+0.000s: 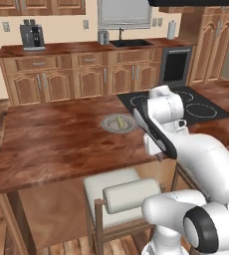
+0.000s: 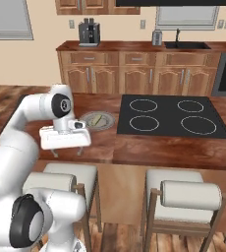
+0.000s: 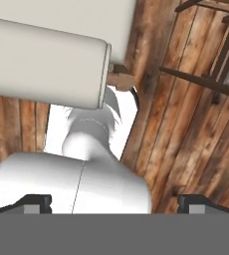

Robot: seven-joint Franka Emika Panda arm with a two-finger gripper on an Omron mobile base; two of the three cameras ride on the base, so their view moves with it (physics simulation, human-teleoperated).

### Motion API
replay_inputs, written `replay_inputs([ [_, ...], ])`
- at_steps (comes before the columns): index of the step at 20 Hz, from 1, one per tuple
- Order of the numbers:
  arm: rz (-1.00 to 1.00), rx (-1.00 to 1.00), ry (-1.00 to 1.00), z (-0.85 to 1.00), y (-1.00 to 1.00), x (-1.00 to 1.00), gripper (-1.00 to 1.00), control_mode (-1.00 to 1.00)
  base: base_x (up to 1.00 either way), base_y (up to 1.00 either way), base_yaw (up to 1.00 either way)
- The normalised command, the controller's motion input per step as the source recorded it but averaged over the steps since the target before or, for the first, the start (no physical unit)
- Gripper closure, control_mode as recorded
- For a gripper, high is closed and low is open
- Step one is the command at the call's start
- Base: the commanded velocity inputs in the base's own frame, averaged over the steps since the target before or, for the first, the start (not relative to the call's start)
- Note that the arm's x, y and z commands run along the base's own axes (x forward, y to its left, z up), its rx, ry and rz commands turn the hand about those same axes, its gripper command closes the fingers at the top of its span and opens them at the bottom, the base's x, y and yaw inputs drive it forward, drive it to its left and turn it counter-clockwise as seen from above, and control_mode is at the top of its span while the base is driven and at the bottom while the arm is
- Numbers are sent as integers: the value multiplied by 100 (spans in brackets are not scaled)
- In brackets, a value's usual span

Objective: Retrieve the butter from the fridge and place it on a plate on the dining table. Then retrieve the butter knife by the fridge and place it near the plate.

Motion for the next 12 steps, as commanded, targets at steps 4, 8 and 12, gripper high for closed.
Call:
replay_inputs([
  [4, 0, 0, 0, 0, 0, 0, -100, 100, -60, 86, 0],
  [8, 0, 0, 0, 0, 0, 0, -100, 100, -35, 100, 0],
  [12, 0, 0, 0, 0, 0, 0, -100, 100, -20, 100, 0],
])
